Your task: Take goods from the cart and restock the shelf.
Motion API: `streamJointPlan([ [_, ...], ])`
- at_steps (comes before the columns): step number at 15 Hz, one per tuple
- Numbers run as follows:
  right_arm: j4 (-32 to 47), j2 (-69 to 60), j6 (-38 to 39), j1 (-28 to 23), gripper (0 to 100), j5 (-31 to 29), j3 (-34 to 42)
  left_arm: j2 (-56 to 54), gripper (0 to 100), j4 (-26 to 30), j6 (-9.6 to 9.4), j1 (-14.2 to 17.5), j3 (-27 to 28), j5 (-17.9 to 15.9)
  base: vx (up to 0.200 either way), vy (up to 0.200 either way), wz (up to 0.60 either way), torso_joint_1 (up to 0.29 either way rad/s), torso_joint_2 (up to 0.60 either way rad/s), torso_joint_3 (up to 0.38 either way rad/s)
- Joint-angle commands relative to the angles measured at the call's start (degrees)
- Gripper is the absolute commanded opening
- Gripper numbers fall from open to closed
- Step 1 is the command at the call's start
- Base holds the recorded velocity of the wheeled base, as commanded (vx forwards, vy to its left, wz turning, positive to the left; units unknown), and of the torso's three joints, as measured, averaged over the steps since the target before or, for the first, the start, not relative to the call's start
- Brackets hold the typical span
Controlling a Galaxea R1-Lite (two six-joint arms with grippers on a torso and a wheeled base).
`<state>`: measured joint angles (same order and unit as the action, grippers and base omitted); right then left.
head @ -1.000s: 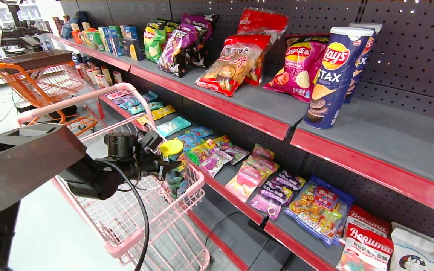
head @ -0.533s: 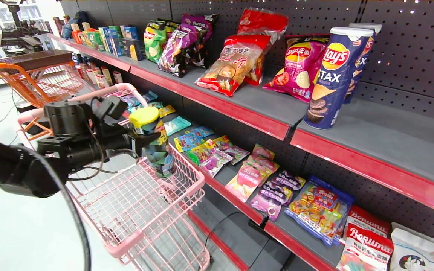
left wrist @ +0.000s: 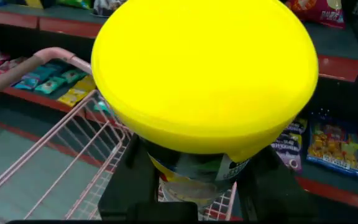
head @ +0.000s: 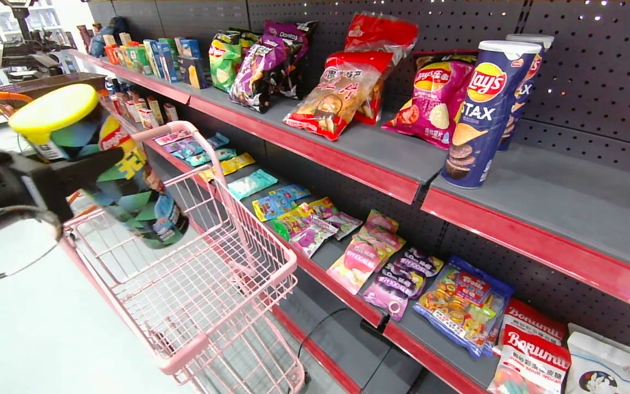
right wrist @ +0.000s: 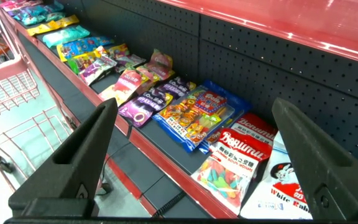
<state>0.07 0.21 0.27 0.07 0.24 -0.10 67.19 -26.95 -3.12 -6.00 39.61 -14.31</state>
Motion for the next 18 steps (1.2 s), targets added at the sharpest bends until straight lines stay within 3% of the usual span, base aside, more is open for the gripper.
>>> streamJointPlan([
  [1, 0.0, 0.0, 0.0, 0.0, 100, 0.0, 0.0, -17.8, 0, 10.6, 0.22, 0.1, -1.6, 4.3, 0.000, 0.000, 0.00, 0.000, 0.00, 0.000],
  [3, 0.0, 0.0, -0.1, 0.0, 100, 0.0, 0.0, -24.0, 0, 14.8, 0.04, 0.1, -3.7, 7.4, 0.000, 0.000, 0.00, 0.000, 0.00, 0.000],
  [6, 0.0, 0.0, -0.1, 0.0, 100, 0.0, 0.0, -30.1, 0, 15.5, -0.31, 0.2, -7.4, 13.5, 0.000, 0.000, 0.00, 0.025, -0.08, -0.046],
  [8, 0.0, 0.0, -0.1, 0.0, 100, 0.0, 0.0, -32.8, 0, 15.6, -0.39, 0.1, -8.4, 21.6, 0.000, 0.000, 0.00, 0.151, -0.42, -0.256],
  [10, 0.0, 0.0, 0.0, 0.0, 100, 0.0, 0.0, -33.8, 0, 15.6, -0.83, 0.2, -8.8, 26.3, 0.000, 0.000, 0.00, 0.193, -0.52, -0.325],
  [11, 0.0, 0.0, 0.0, 0.0, 100, 0.0, 0.0, -34.7, 0, 15.6, -2.33, 0.2, -10.2, 30.6, 0.000, 0.000, 0.00, 0.212, -0.57, -0.339],
  [12, 0.0, 0.0, -0.1, 0.0, 100, 0.0, 0.0, -35.0, 0, 15.6, -2.59, 0.2, -10.7, 31.9, 0.000, 0.000, 0.00, 0.237, -0.58, -0.354],
  [14, 0.0, 0.0, 0.0, 0.0, 100, 0.0, 0.0, -37.3, 0, 15.6, -4.53, 0.3, -12.9, 38.3, 0.000, 0.000, 0.00, 0.249, -0.60, -0.361],
  [16, 0.0, 0.0, 0.0, 0.0, 100, 0.0, 0.0, -38.5, 0, 15.6, -5.76, 0.5, -13.9, 41.0, 0.000, 0.000, 0.00, 0.222, -0.54, -0.312],
  [18, 0.0, 0.0, 0.0, 0.0, 100, 0.0, 0.0, -39.2, 0, 15.6, -5.76, 0.5, -13.9, 41.2, 0.000, 0.000, 0.00, 0.180, -0.42, -0.246],
])
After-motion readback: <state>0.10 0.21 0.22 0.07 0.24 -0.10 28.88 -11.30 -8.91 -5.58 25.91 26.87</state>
